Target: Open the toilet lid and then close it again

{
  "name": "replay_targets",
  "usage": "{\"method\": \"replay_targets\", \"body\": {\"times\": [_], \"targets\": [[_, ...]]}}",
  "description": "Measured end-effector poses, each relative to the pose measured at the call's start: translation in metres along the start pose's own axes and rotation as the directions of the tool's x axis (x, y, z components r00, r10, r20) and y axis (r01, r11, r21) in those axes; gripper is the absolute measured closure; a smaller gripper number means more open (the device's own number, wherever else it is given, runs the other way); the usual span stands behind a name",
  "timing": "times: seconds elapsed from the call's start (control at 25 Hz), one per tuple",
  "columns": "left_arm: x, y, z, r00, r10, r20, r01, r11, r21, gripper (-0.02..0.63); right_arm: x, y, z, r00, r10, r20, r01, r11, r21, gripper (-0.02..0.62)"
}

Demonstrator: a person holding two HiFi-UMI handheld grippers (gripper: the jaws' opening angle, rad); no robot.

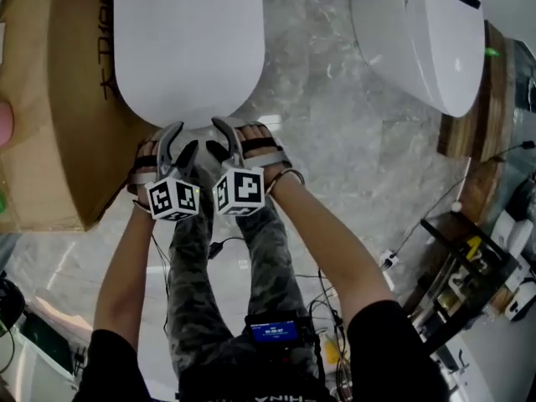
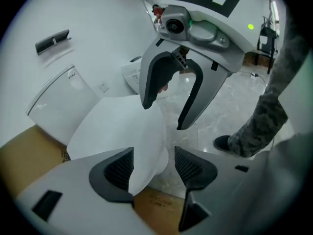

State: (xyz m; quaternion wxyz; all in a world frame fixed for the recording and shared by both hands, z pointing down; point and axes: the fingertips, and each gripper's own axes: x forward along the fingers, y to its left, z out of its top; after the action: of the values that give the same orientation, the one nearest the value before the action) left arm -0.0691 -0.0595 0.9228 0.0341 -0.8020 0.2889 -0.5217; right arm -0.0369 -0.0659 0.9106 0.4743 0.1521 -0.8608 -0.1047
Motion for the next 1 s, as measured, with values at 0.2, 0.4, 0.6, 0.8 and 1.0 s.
{"method": "replay_targets", "body": {"times": [0.2, 0.4, 0.6, 0.8, 1.0], "targets": [[0.033, 0.007, -0.035, 0.988, 0.145, -0.053, -0.139, 0.985, 0.103, 0.339, 0.041, 0.002, -0.014, 0.993, -0.117, 0.022, 0.119, 0.983, -0.140, 0.339], [0.042, 0.013, -0.042, 0.976, 0.218, -0.011, -0.214, 0.967, 0.137, 0.331, 0.061, 0.001, -0.014, 0.972, -0.223, 0.075, 0.235, 0.938, -0.254, 0.339], [0.047, 0.019, -0.042, 0.974, 0.228, 0.008, -0.227, 0.966, 0.123, 0.333, 0.069, -0.005, -0.015, 0.962, -0.267, 0.056, 0.272, 0.925, -0.265, 0.339], [0.045, 0.019, -0.042, 0.978, 0.210, -0.001, -0.208, 0.969, 0.133, 0.333, 0.067, -0.002, -0.011, 0.966, -0.255, 0.037, 0.256, 0.934, -0.248, 0.341], [0.028, 0.026, -0.031, 0.978, 0.207, 0.009, -0.206, 0.970, 0.127, 0.336, 0.050, -0.007, -0.002, 0.970, -0.241, 0.038, 0.243, 0.937, -0.252, 0.357]]}}
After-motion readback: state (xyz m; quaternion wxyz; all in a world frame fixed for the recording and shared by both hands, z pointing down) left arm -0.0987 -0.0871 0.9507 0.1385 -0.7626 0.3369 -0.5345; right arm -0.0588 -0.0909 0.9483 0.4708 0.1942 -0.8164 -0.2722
